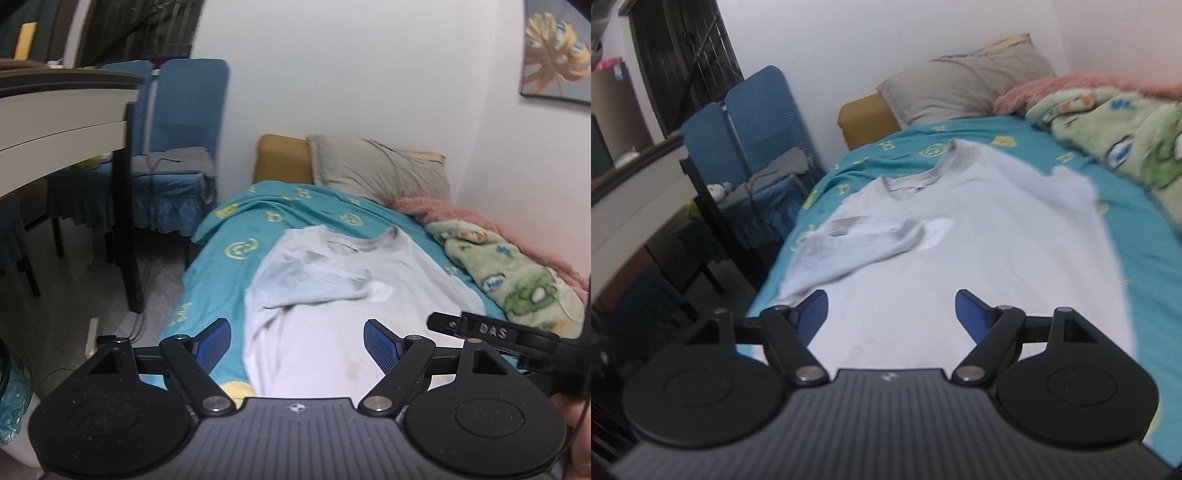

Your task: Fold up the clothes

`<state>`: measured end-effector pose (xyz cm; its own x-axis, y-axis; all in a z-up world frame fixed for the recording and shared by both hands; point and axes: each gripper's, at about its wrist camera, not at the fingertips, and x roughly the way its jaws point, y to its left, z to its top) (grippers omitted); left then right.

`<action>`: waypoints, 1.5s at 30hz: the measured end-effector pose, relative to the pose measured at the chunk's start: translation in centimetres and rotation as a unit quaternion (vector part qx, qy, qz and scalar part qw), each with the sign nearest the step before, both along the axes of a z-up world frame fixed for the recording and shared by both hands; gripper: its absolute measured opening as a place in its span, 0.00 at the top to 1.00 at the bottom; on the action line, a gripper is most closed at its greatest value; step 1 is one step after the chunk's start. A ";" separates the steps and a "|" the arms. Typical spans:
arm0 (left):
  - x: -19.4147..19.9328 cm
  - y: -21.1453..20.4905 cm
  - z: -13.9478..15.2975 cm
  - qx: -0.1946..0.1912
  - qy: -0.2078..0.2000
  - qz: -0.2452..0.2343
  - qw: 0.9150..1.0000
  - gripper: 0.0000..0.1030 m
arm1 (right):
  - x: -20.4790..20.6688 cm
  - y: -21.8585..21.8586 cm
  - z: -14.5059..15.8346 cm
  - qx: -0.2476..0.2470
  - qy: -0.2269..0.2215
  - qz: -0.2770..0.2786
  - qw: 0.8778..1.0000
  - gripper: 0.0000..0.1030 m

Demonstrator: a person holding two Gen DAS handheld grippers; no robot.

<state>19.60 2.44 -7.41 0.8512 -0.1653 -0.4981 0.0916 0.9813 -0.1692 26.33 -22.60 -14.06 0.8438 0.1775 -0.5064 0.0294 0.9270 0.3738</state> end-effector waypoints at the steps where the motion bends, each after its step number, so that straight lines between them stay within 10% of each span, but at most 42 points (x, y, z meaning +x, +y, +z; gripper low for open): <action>1: 0.3 0.6 -0.1 -0.004 0.002 0.009 1.000 0.21 | 1.0 0.8 -0.3 0.013 0.005 0.003 1.000 0.25; 14: 6.4 9.8 -6.0 -0.096 0.089 0.154 0.979 0.21 | 17.8 12.6 -5.4 -0.026 0.034 0.048 0.998 0.32; 18: 7.2 10.8 -7.1 -0.102 0.103 0.166 0.975 0.21 | 21.1 13.5 -6.7 -0.053 0.044 0.031 0.997 0.63; 24: 7.5 10.0 -7.7 -0.096 0.108 0.152 0.978 0.21 | 20.1 11.2 -5.5 -0.041 0.016 0.033 0.998 0.92; 32: 7.6 9.0 -8.4 -0.133 0.123 0.118 0.976 0.21 | 16.0 2.8 -1.5 0.002 -0.032 -0.029 0.999 0.94; 45: 7.3 3.9 -11.8 -0.122 0.210 -0.049 0.969 0.24 | 17.7 -7.3 -7.4 0.032 0.052 -0.059 0.996 0.90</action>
